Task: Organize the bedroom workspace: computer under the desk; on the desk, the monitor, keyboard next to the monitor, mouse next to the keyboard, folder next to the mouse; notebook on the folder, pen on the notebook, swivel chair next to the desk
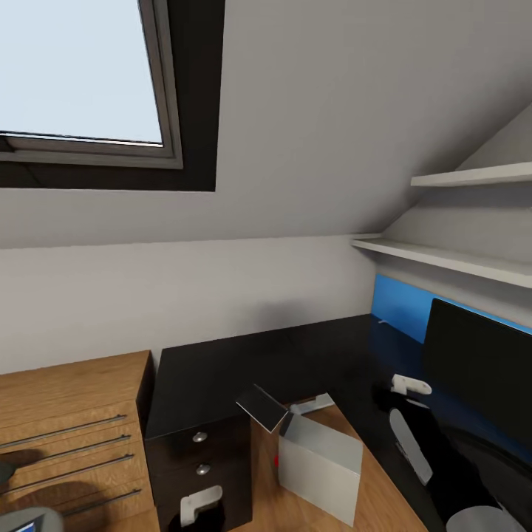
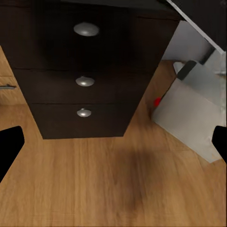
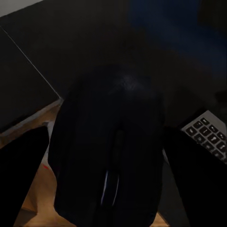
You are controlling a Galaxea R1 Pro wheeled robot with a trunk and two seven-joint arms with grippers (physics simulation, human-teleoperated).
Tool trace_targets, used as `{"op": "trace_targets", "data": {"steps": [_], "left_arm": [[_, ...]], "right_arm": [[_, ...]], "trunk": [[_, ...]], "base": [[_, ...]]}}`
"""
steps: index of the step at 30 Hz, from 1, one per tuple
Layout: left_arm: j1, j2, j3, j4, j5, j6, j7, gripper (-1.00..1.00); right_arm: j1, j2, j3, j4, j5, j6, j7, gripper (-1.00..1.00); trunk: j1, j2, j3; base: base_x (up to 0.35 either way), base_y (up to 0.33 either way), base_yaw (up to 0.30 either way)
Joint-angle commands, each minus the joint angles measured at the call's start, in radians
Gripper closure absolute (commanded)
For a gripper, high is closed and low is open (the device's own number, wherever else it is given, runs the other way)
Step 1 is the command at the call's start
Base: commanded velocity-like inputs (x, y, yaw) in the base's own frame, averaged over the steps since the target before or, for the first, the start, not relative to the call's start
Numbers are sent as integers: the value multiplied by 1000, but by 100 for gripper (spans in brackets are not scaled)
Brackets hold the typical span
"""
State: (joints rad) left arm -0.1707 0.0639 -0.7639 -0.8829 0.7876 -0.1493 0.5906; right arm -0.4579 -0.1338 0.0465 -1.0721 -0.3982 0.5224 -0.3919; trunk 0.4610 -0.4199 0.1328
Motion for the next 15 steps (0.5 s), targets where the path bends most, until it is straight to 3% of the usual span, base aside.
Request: {"op": "trace_targets", "data": {"steps": [1, 4, 5, 9, 12, 15], "left_arm": [[-1, 9, -10, -20, 12, -9, 6, -100], [12, 62, -25, -135, 14, -8, 6, -100], [51, 124, -53, -271, 16, -8, 7, -100], [89, 200, -106, -416, 19, -9, 10, -100], [97, 227, -140, -463, 20, -10, 10, -100], [99, 234, -153, -476, 20, -11, 11, -100]], "right_arm": [[-1, -1, 5, 13, -10, -4, -10, 100], [-1, -1, 7, 68, -9, -34, -10, 100], [-2, -1, 7, 102, -8, -64, -10, 100], [-6, -1, 8, 174, -8, -101, -10, 100], [-11, -1, 8, 235, -7, -134, -10, 100], [-16, -1, 8, 260, -1, -152, -10, 100]], "trunk": [[0, -1, 0], [0, -1, 0], [0, -1, 0], [0, -1, 0], [0, -1, 0], [0, -1, 0]], "base": [[0, 0, 0], [0, 0, 0], [0, 0, 0], [0, 0, 0], [50, 0, 0], [206, 0, 0]]}}
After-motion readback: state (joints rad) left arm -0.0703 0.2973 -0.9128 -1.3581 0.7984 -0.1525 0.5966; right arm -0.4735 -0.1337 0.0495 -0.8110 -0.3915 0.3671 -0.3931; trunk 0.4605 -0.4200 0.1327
